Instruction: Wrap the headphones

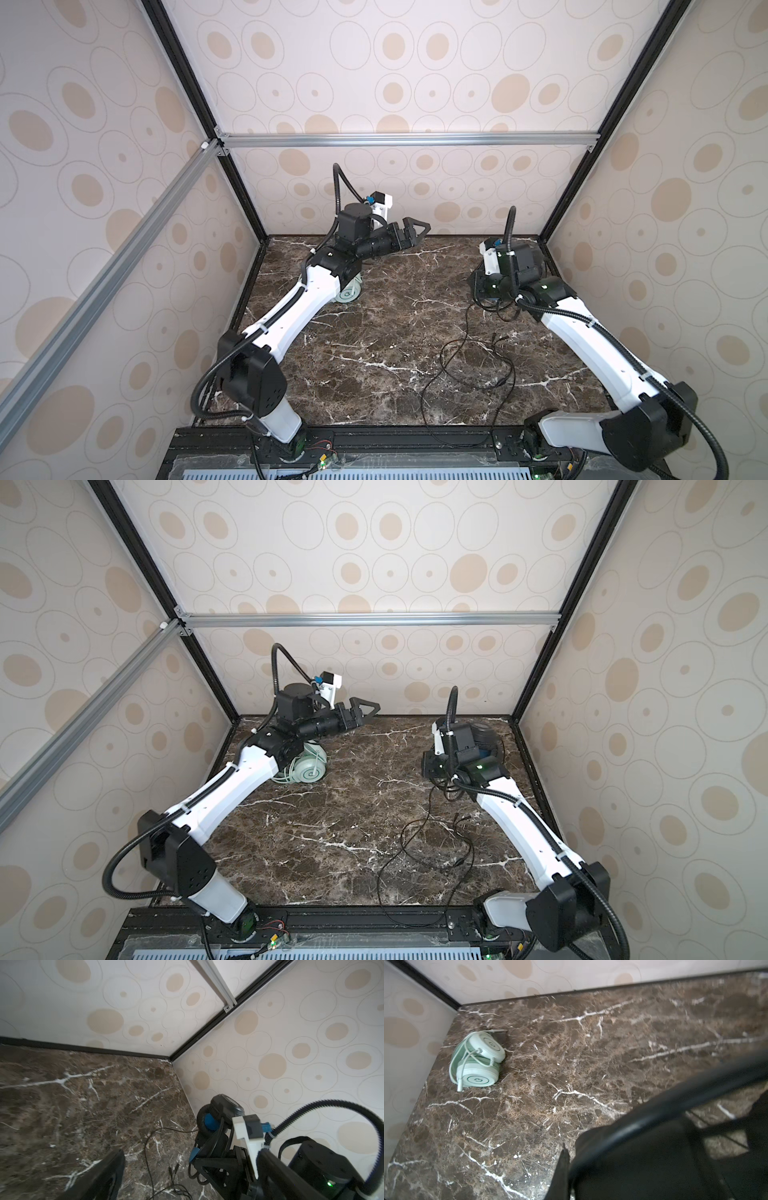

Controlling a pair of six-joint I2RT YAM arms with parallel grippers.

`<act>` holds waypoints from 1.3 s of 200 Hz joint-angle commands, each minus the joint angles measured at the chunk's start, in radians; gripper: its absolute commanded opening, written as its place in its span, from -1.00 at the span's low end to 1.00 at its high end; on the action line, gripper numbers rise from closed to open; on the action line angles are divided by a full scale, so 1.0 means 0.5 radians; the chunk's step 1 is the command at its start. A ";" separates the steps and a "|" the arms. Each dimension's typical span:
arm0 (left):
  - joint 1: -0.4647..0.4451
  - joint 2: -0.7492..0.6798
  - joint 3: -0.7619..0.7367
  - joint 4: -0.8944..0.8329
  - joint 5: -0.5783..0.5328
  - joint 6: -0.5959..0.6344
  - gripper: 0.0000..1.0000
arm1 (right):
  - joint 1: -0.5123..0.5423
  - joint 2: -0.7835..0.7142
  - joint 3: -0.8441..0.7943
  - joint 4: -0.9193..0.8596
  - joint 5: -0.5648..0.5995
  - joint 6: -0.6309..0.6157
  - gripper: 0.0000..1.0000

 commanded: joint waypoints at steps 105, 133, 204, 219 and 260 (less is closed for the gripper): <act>-0.245 -0.549 -0.687 -0.430 -0.955 0.581 0.96 | 0.297 1.000 0.539 -0.048 0.213 1.038 -0.82; -0.262 -0.622 -0.792 -0.383 -0.933 0.624 0.96 | 0.297 1.259 0.698 -0.043 0.167 1.127 -0.71; -0.282 -0.641 -0.954 -0.351 -0.879 0.481 0.96 | 0.278 1.597 0.814 0.022 0.134 1.249 -0.04; -0.298 -0.623 -0.959 -0.361 -0.891 0.458 0.96 | 0.260 1.549 0.782 0.047 0.144 1.202 0.16; -0.320 -0.425 -0.829 -0.535 -0.953 0.255 0.96 | 0.242 1.258 0.735 0.053 0.219 0.923 0.57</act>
